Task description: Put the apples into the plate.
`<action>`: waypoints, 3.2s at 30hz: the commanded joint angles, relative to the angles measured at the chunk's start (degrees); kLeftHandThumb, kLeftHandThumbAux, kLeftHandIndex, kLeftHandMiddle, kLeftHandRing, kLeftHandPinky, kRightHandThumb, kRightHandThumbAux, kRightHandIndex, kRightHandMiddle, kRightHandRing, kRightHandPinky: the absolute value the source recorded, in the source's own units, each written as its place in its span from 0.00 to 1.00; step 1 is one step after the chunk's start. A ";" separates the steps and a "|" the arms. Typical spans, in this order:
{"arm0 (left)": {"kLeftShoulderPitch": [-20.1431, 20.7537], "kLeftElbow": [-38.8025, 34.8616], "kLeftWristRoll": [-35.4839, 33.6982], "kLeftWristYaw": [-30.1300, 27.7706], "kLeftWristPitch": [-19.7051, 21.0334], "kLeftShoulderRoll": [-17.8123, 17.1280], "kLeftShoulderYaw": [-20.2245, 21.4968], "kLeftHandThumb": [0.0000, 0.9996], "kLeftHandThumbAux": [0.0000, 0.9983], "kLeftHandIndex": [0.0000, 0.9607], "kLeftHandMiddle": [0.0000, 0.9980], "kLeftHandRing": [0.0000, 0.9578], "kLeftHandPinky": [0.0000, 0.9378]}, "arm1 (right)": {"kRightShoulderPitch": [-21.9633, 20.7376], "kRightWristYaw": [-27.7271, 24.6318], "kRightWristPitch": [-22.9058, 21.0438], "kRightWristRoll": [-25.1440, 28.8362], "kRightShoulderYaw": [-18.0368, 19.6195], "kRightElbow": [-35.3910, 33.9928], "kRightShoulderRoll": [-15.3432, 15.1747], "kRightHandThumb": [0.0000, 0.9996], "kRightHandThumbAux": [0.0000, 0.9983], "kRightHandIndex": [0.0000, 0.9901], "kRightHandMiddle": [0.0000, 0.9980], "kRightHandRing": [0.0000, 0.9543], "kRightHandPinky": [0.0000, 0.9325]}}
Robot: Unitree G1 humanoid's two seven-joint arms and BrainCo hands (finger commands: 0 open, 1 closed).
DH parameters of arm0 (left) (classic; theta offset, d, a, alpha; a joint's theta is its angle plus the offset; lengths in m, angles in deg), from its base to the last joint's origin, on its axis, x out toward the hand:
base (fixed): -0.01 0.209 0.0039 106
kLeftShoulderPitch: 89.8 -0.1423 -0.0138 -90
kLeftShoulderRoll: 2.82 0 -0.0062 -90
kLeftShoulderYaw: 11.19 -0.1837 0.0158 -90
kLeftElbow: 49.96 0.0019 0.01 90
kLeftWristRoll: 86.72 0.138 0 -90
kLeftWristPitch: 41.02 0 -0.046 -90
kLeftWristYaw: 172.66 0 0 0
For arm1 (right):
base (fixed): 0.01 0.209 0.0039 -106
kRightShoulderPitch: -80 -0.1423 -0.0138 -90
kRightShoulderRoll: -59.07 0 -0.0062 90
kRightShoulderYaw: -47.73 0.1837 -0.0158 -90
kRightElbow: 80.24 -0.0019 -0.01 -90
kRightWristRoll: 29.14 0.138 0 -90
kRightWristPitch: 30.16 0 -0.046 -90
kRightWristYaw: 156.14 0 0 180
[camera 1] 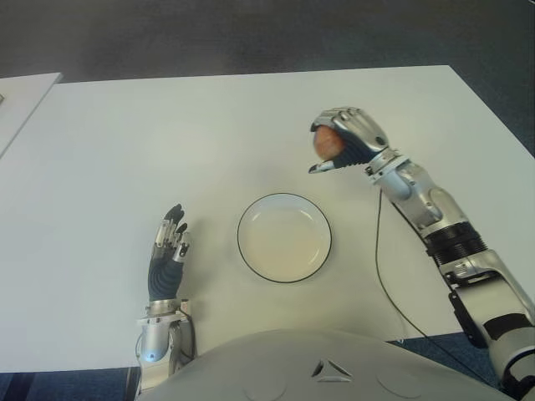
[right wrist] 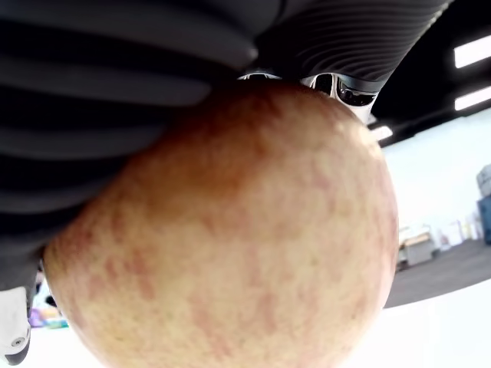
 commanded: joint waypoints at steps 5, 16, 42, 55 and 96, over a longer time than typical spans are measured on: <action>-0.36 1.75 1.91 1.34 1.08 1.43 -0.79 0.00 0.42 0.00 0.01 0.00 0.00 | 2.21 -1.24 4.89 -2.90 -4.11 -5.75 3.01 0.86 0.67 0.41 0.53 0.89 0.86; -0.79 0.59 4.10 2.69 1.45 2.90 -1.64 0.00 0.42 0.00 0.01 0.00 0.00 | 3.47 -3.66 10.45 -4.63 -5.82 -8.82 2.90 0.85 0.68 0.41 0.53 0.87 0.87; -1.67 -2.65 8.08 6.01 3.65 5.01 -4.09 0.00 0.42 0.00 0.01 0.00 0.00 | 7.24 -8.72 14.56 -12.58 -5.48 -17.37 -2.77 0.85 0.67 0.41 0.53 0.86 0.89; -1.68 -3.48 9.43 7.57 4.60 5.51 -5.32 0.00 0.42 0.00 0.01 0.00 0.00 | 10.16 -7.79 17.66 -13.83 -4.91 -17.82 -6.22 0.86 0.67 0.42 0.54 0.88 0.92; -1.69 2.12 6.13 9.02 2.57 6.26 -6.96 0.00 0.48 0.00 0.00 0.00 0.00 | 13.64 -17.38 18.75 0.44 -2.42 -13.06 -6.53 0.16 0.44 0.21 0.15 0.09 0.02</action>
